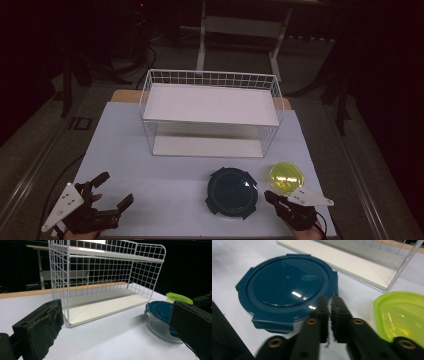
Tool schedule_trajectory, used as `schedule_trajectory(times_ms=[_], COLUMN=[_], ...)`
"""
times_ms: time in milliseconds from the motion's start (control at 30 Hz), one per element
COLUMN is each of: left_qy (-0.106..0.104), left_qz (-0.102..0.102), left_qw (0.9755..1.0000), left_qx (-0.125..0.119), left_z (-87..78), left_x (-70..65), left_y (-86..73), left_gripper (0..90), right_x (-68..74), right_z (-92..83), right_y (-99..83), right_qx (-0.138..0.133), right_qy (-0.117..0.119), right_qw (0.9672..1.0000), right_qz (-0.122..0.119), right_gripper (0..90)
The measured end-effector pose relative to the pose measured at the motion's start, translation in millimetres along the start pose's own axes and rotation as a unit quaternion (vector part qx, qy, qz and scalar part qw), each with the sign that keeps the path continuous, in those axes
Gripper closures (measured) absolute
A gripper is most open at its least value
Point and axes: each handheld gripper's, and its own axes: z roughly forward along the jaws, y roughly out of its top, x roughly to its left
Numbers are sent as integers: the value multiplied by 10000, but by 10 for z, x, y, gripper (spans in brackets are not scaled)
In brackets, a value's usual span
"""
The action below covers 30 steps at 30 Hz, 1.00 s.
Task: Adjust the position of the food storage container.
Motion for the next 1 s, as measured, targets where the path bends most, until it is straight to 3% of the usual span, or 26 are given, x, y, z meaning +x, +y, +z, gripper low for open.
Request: schedule_trajectory(times_ms=[500, 767, 1000], left_qy=[-57, -99, -128], left_qz=[24, 12, 50], left_qw=[10000, 9999, 9998], left_qx=[63, 97, 137], left_z=[25, 45, 53], left_x=[-13, -14, -31], left_y=[-16, -19, -23], left_gripper=[0, 0, 0], right_x=[49, 49, 103], right_z=[158, 174, 266], right_y=[-65, -64, -3], right_qx=[338, 342, 351], right_qy=[451, 497, 674], right_qw=[9983, 9981, 9970], right_qz=[-146, -122, -153], right_gripper=[900, 900, 900])
